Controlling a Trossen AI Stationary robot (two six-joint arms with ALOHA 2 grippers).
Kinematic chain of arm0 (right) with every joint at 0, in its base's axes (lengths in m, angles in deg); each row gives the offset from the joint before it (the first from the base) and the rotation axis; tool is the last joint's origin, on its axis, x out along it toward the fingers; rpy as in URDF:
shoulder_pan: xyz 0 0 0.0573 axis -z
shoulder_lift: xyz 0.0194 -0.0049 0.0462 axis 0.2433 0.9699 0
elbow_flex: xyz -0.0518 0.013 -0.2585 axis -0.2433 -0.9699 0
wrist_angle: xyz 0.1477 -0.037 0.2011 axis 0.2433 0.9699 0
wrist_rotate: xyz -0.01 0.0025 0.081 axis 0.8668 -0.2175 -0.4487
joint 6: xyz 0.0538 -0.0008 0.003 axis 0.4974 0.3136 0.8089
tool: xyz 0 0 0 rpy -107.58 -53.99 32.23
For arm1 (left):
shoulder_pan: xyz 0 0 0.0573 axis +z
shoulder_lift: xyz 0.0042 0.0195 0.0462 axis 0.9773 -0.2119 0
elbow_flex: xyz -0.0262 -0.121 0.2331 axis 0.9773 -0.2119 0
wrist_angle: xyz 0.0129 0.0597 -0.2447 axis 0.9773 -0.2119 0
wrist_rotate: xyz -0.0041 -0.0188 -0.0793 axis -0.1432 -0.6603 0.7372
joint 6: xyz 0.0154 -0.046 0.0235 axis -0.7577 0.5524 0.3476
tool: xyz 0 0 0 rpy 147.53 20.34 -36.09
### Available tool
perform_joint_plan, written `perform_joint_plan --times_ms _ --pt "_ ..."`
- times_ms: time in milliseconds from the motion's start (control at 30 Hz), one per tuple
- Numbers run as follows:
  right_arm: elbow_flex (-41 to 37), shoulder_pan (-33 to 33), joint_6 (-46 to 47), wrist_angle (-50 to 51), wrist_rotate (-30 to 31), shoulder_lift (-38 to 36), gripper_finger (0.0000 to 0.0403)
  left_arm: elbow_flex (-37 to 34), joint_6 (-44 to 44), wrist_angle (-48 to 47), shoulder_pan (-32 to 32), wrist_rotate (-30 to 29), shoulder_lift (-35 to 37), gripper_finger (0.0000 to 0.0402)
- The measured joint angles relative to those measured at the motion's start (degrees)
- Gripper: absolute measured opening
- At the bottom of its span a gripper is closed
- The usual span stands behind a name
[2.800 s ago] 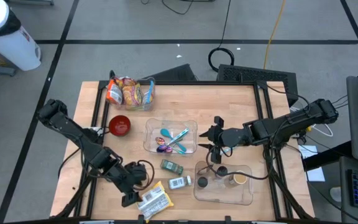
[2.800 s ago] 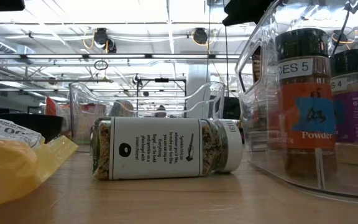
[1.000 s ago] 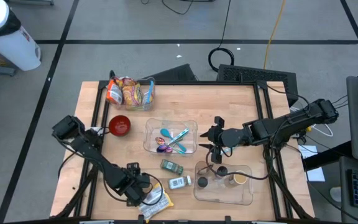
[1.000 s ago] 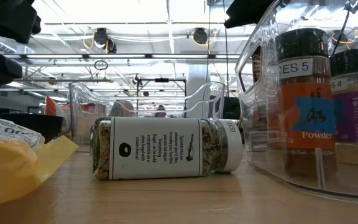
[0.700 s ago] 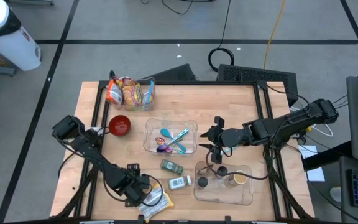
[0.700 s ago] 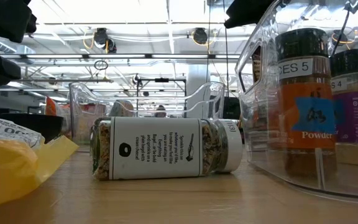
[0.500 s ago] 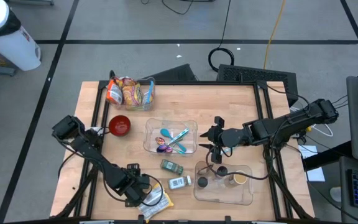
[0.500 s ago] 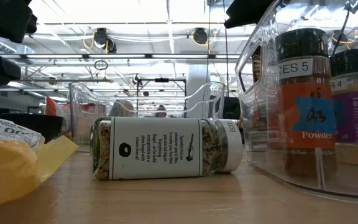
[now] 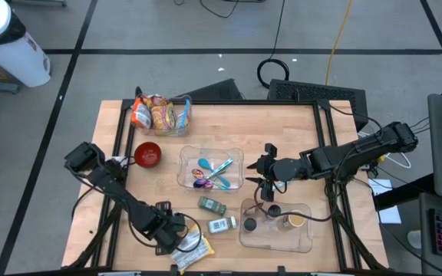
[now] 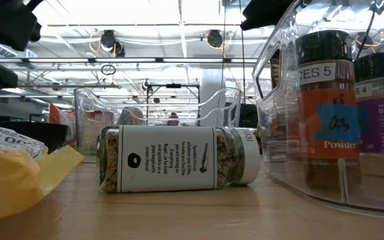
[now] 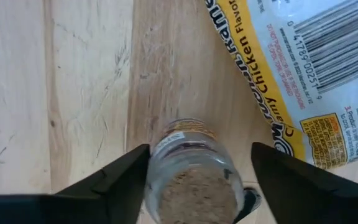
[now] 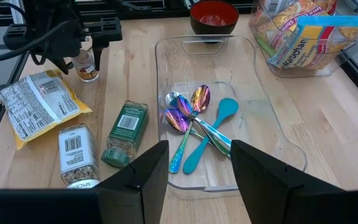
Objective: Pick & Place Food Item
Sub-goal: Put the brown seasoning bottle into the bottom transparent bin
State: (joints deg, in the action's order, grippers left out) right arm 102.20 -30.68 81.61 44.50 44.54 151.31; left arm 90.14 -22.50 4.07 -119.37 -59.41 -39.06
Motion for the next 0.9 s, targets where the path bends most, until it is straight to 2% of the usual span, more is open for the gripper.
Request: perform_joint_plan --times_ms 233,600,900 --pt "0.0 0.0 0.0 0.02 0.0 0.0 0.0164 0.0 0.3 -0.04 1.06 0.81 0.08 0.0194" --pt "0.0 0.0 0.0 -0.06 0.0 0.0 0.0164 0.02 0.31 -0.34 3.99 7.08 0.85 0.0194" --pt "0.0 0.0 -0.42 -0.33 0.0 0.0 0.0164 0.02 -2.98 -5.12 9.43 9.13 7.27 0.0194"
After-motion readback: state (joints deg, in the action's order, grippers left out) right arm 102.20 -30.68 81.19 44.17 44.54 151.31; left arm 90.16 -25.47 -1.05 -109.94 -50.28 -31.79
